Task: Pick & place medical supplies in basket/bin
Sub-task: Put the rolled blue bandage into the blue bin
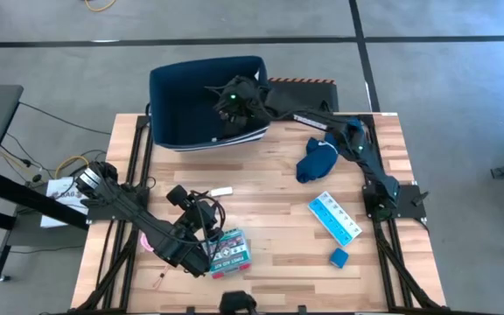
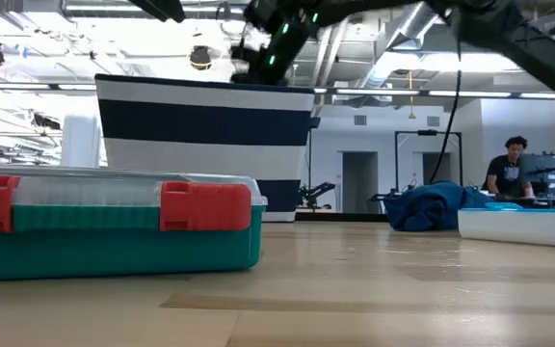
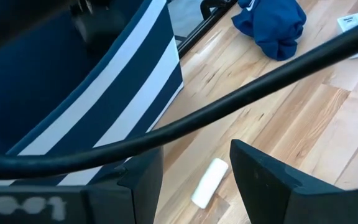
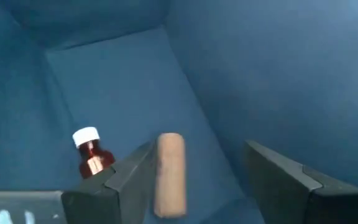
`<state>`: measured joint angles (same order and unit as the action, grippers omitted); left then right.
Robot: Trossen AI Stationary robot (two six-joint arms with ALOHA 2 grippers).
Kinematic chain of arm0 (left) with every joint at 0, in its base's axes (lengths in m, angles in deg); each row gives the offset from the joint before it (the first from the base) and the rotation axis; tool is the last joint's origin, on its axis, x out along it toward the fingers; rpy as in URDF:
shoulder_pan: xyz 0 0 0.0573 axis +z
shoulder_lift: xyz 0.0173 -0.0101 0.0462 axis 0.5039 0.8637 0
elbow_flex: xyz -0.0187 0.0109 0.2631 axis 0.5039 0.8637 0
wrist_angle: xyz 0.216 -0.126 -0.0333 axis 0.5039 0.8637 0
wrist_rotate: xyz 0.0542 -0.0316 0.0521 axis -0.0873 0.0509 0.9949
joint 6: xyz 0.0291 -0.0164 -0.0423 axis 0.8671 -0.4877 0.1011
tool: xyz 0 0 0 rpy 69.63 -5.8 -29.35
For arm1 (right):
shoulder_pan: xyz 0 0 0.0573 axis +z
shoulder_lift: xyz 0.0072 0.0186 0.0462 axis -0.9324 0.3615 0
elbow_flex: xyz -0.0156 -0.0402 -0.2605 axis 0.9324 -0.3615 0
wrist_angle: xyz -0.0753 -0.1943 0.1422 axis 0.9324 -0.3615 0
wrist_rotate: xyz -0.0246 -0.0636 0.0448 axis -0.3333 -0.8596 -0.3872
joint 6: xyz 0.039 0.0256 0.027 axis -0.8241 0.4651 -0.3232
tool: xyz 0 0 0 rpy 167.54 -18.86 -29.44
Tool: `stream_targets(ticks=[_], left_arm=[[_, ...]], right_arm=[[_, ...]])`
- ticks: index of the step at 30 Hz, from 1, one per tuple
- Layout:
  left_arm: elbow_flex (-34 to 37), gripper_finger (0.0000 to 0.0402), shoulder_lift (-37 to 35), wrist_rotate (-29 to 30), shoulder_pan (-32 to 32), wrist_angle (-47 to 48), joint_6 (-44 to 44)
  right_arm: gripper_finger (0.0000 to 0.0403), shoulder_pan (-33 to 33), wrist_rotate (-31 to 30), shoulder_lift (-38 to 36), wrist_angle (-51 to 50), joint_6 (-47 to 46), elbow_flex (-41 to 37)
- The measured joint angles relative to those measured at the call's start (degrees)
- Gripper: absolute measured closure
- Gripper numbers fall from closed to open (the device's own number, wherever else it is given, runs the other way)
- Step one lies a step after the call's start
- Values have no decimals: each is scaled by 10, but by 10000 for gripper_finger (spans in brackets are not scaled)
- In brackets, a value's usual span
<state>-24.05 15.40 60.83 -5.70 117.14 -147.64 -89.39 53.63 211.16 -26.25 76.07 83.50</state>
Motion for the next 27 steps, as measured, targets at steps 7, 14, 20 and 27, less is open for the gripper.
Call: stream_targets(ticks=[7,14,20,27], left_arm=[[0,223,0,0,0,0,-3],[0,223,0,0,-3,0,-8],[0,223,0,-16,-19,0,-44],[0,223,0,-18,-43,0,-103]], right_arm=[[174,59,-54,-144,-120,-32,0],[184,178,-69,-288,-282,-181,0],[193,344,-75,-348,-437,-366,0],[198,574,-100,-336,-433,-437,-75]])
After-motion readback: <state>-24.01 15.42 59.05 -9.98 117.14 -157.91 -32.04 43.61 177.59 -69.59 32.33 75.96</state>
